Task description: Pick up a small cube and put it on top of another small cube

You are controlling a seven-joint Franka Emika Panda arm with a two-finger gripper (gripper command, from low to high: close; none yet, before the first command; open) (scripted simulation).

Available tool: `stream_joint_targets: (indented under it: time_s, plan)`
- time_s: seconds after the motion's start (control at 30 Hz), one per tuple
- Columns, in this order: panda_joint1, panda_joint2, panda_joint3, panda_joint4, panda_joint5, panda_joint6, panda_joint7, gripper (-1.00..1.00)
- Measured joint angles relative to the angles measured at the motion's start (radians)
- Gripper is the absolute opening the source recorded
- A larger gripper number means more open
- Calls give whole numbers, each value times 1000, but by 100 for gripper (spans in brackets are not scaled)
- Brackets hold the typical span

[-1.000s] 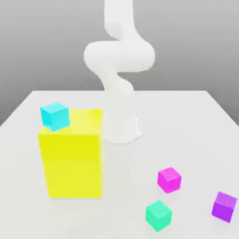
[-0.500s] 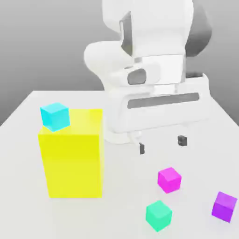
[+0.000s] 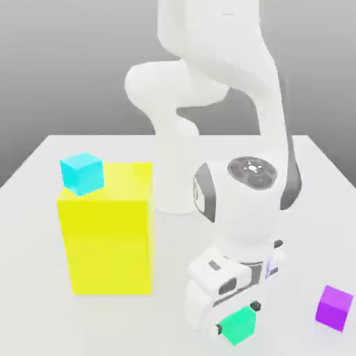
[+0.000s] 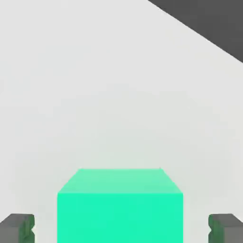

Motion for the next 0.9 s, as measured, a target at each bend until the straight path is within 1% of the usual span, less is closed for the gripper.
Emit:
stream_joint_targets:
  time_s: [0.13,0.3,0.5,0.6,0.7,0.77,0.9]
  plan:
    - [0,8,0,1,-2,6,2,-100]
    - [-7,-147,9,-30,7,-118,-5,-100]
    - [60,-363,77,-182,108,-180,116,-100]
    - [97,-470,102,-267,123,-201,218,-100]
    - [105,-572,144,-352,113,-218,334,-100]
    - [99,-552,158,-371,96,-180,373,-100]
    - [83,-426,161,-371,36,-54,423,-100]
